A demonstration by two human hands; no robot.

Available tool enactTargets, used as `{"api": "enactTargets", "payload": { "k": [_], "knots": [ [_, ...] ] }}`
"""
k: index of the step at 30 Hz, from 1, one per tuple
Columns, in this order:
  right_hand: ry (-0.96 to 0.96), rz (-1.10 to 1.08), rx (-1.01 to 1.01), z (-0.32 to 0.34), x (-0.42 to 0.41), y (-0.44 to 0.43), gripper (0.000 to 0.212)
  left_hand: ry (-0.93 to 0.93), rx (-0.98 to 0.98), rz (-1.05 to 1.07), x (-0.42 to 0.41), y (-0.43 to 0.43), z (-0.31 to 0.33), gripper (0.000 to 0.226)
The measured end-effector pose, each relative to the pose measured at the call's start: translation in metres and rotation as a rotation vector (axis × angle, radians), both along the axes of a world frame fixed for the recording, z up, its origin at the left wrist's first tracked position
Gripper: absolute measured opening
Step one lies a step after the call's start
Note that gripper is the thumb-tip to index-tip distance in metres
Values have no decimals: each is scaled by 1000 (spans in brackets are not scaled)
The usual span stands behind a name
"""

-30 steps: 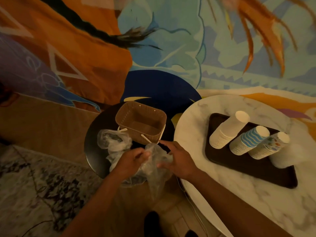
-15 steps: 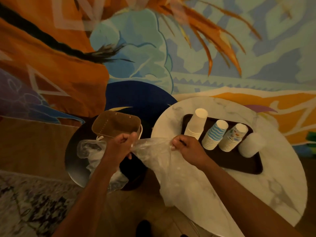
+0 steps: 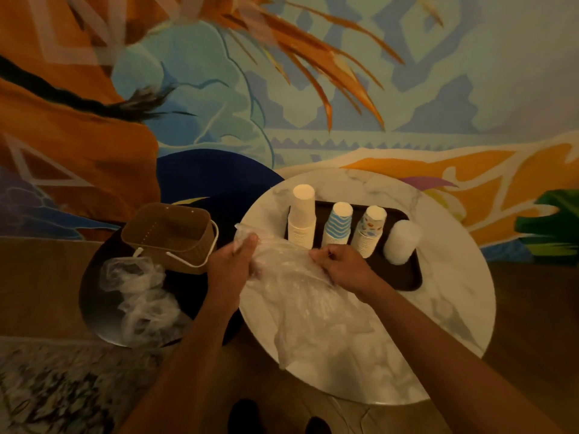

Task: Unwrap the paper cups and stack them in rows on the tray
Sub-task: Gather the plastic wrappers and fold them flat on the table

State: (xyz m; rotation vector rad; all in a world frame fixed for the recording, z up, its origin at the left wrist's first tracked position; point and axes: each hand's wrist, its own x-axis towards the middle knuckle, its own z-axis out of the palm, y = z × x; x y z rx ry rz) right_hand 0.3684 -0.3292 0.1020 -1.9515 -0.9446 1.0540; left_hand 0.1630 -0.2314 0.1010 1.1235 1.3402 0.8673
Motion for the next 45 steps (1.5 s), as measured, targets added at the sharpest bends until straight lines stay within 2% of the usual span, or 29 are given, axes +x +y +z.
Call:
{"api": "enactTargets", "payload": {
  "k": [3,5,8,10,11,13,17,19,23,27,28,33,37,39,40,42,43,44,45],
  "knots": [
    [-194,-168,-9,15,2,-18,48,153,60,81,17,-8,1,44],
    [-172,-146,-86,32,3,-28,68,205,71,132,26,-10,1,38],
    [-4,238,-514,43,11,-48,110,268,100,153,34,-10,3,37],
    [60,484,-735,35,13,-60,124,254,101,168,35,-8,-4,38],
    [98,514,-754,28,12,-65,125,229,84,171,36,-7,-6,37],
    [212,387,-667,10,7,-72,111,181,58,172,35,-6,-9,37],
    [368,-17,-349,-21,-4,-67,52,154,79,109,30,-6,-14,40],
    [479,-161,-291,-32,-5,-61,38,160,69,97,25,-3,-15,36],
    [773,-356,-371,-45,-14,-51,55,93,-10,90,14,6,-21,26],
    [997,-411,-425,-61,-36,-43,80,26,-65,49,8,15,-25,34],
    [1014,-398,-436,-64,-39,-41,79,13,-72,38,8,17,-27,29],
    [998,-429,-413,-67,-39,-33,26,52,-32,2,-2,31,-31,22],
    [773,-603,-211,-40,-9,-26,25,171,136,49,-30,52,-34,26],
    [800,-651,-43,-19,6,-25,40,222,201,-2,-42,62,-37,31],
    [851,-637,33,-8,11,-25,40,232,198,-39,-45,64,-37,33],
    [943,-576,129,12,15,-23,26,174,102,-84,-45,67,-29,33],
    [961,-558,143,20,15,-21,20,72,-20,-82,-44,68,-20,30],
    [972,-554,144,26,14,-19,18,-60,-164,-93,-43,69,-12,36],
    [991,-571,141,31,14,-17,21,-220,-274,-128,-44,72,-7,57]
  ]
}}
